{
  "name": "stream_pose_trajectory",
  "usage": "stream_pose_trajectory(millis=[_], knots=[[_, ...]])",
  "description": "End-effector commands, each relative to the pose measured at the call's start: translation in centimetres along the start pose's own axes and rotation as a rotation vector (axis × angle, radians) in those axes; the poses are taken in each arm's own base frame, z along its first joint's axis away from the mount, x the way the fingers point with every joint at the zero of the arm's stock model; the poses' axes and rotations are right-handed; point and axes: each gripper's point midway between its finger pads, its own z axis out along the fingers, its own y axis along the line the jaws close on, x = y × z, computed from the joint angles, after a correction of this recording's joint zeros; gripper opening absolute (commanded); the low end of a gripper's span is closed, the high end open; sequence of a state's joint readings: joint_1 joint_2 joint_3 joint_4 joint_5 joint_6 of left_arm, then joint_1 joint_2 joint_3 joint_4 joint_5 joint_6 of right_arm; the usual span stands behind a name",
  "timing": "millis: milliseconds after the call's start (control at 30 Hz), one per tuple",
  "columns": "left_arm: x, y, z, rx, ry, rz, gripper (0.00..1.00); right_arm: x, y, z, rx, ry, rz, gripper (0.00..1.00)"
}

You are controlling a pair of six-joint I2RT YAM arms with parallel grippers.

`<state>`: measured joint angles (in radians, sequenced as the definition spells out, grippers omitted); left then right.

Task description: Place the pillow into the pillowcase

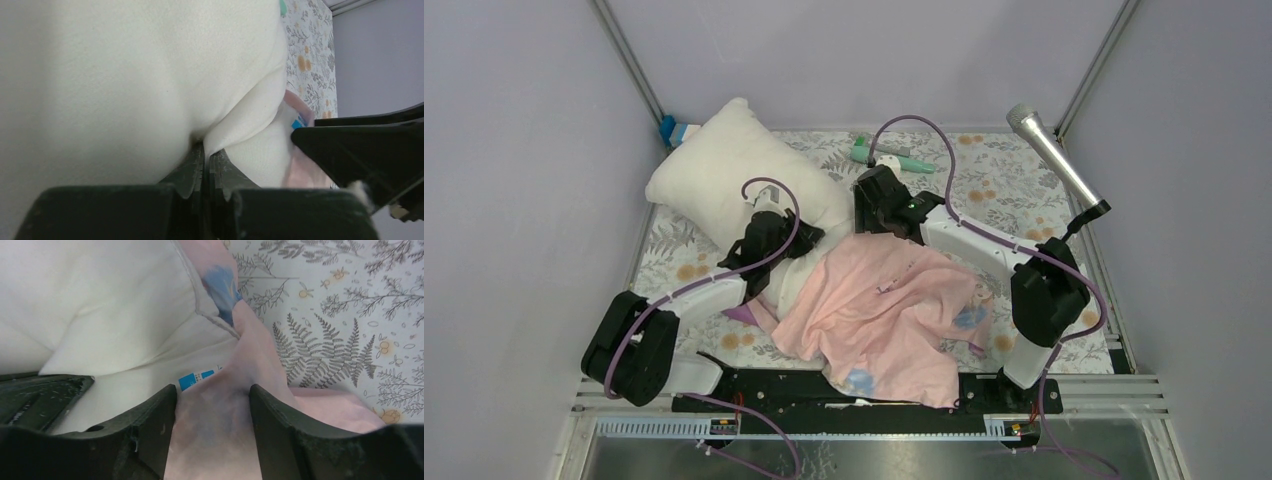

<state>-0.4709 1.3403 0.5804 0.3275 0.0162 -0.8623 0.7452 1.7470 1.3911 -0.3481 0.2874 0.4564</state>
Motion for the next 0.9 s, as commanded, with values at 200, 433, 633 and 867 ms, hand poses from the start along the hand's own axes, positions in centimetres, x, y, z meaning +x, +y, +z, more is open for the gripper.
stream_pose_trajectory(millis=[200, 433, 633, 867], knots=[[8.0, 2.9, -3.2, -0.079, 0.383, 0.031, 0.0, -1.3, 0.5, 0.1, 0.011, 0.0, -0.003, 0.03], [8.9, -0.1, -4.9, 0.054, 0.509, 0.067, 0.0, -7.3, 2.9, 0.1, 0.024, -0.072, -0.052, 0.01], [9.6, -0.7, -5.7, 0.099, 0.556, 0.058, 0.0, -11.8, 10.7, -1.6, -0.168, -0.152, -0.045, 0.0], [7.1, -0.9, -3.8, 0.097, 0.474, -0.239, 0.0, -13.5, 19.2, -4.2, -0.374, -0.189, -0.066, 0.0]])
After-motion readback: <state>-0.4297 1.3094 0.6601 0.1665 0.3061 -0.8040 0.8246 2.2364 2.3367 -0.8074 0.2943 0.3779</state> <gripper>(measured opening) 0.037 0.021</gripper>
